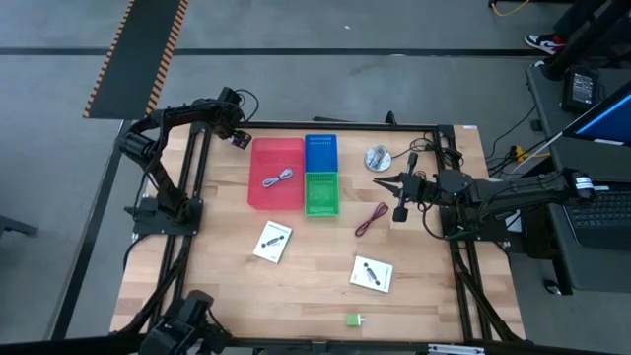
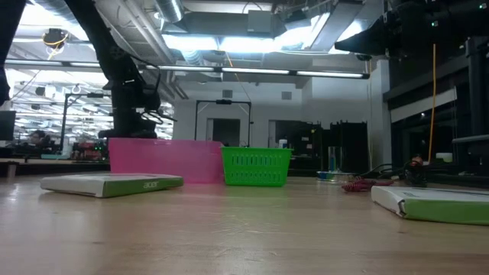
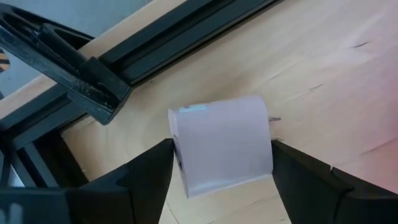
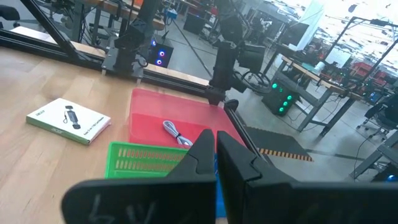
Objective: Pick and place items into bin
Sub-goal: Put the pink charger adapter into the blue bin
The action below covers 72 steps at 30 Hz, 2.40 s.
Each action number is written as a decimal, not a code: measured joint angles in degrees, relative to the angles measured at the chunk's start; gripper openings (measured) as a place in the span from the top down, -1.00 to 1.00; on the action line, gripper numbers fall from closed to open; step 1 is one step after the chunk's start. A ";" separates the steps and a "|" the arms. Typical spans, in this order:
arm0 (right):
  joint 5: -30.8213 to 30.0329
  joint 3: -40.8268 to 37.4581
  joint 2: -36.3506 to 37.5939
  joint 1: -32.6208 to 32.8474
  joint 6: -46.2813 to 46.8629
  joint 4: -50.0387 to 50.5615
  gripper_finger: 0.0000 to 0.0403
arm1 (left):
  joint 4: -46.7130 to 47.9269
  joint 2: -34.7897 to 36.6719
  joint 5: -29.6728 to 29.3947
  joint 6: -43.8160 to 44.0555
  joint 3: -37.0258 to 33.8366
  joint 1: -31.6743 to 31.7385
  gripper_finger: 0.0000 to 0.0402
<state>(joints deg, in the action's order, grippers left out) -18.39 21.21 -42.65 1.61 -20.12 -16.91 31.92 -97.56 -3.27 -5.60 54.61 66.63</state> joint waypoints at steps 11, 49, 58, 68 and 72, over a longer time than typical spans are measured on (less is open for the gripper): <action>-0.01 0.00 0.00 0.00 -0.07 0.00 1.00 | -0.76 -0.02 -0.04 -0.14 -0.02 0.00 -0.22; 0.00 0.00 0.02 0.00 0.13 0.07 1.00 | 4.78 9.18 4.98 2.10 -0.22 -0.36 0.03; 0.00 0.00 0.02 0.00 0.13 0.07 1.00 | 2.97 13.13 5.44 1.38 -0.17 -4.66 0.03; 0.00 0.00 0.02 0.00 0.50 0.07 1.00 | 2.82 21.16 8.50 1.70 -0.13 -10.10 0.03; 0.00 0.00 0.02 0.00 0.52 0.07 1.00 | 2.80 23.65 10.08 1.61 -0.11 -13.23 0.03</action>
<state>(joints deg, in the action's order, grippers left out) -18.39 21.21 -42.63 1.61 -19.60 -16.84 34.72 -73.91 6.81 -3.99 54.50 53.40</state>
